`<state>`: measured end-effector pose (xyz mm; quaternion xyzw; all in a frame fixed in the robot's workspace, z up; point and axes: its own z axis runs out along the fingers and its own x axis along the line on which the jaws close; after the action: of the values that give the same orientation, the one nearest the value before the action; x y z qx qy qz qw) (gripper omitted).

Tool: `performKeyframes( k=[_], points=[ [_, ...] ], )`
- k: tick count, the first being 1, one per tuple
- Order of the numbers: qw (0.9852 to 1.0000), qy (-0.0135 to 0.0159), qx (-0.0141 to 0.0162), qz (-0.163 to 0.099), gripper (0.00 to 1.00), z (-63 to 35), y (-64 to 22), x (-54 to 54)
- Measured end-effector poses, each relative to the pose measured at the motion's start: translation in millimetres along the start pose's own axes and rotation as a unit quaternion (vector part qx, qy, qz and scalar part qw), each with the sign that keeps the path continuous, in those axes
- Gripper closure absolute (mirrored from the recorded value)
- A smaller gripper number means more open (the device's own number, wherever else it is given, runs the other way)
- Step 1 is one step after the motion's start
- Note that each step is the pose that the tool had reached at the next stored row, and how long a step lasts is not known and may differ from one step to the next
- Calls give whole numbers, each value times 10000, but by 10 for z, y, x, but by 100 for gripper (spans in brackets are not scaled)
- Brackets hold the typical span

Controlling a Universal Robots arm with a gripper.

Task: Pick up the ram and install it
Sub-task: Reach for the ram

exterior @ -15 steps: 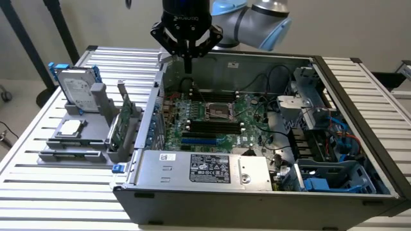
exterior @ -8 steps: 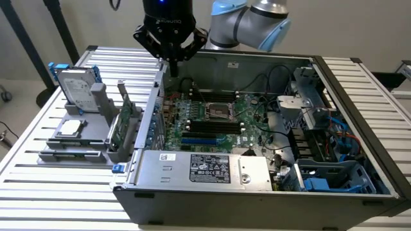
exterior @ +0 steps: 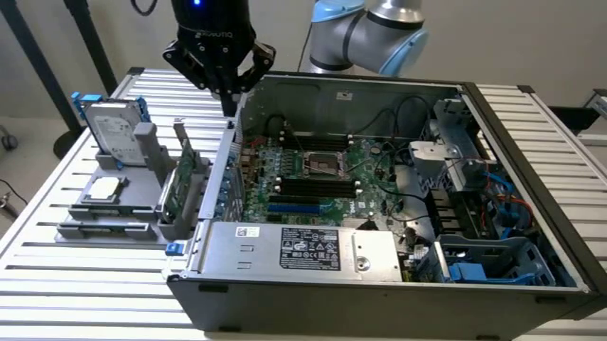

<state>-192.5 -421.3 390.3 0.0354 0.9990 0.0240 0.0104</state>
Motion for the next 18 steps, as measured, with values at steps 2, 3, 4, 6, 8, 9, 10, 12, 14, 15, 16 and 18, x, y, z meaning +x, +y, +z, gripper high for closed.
performKeyframes(
  k=[2,3,4,6,8,9,10,12,14,15,16,18],
  points=[
    [10000,0,2,0,89,4,-12,92],
    [10000,0,2,0,89,7,-17,138],
    [10000,0,4,0,89,10,-22,183],
    [10000,-1,7,0,89,16,-31,272],
    [10000,-1,10,0,89,21,-40,362],
    [10000,0,12,0,89,24,-45,407],
    [10000,-1,13,-1,89,28,-50,454],
    [10000,-1,16,-1,89,36,-60,544],
    [10000,1,18,-1,89,48,-72,634],
    [10000,1,20,-1,89,54,-78,680],
    [10000,2,21,-1,89,61,-84,726],
    [10000,6,25,0,89,77,-97,817]
  ],
)
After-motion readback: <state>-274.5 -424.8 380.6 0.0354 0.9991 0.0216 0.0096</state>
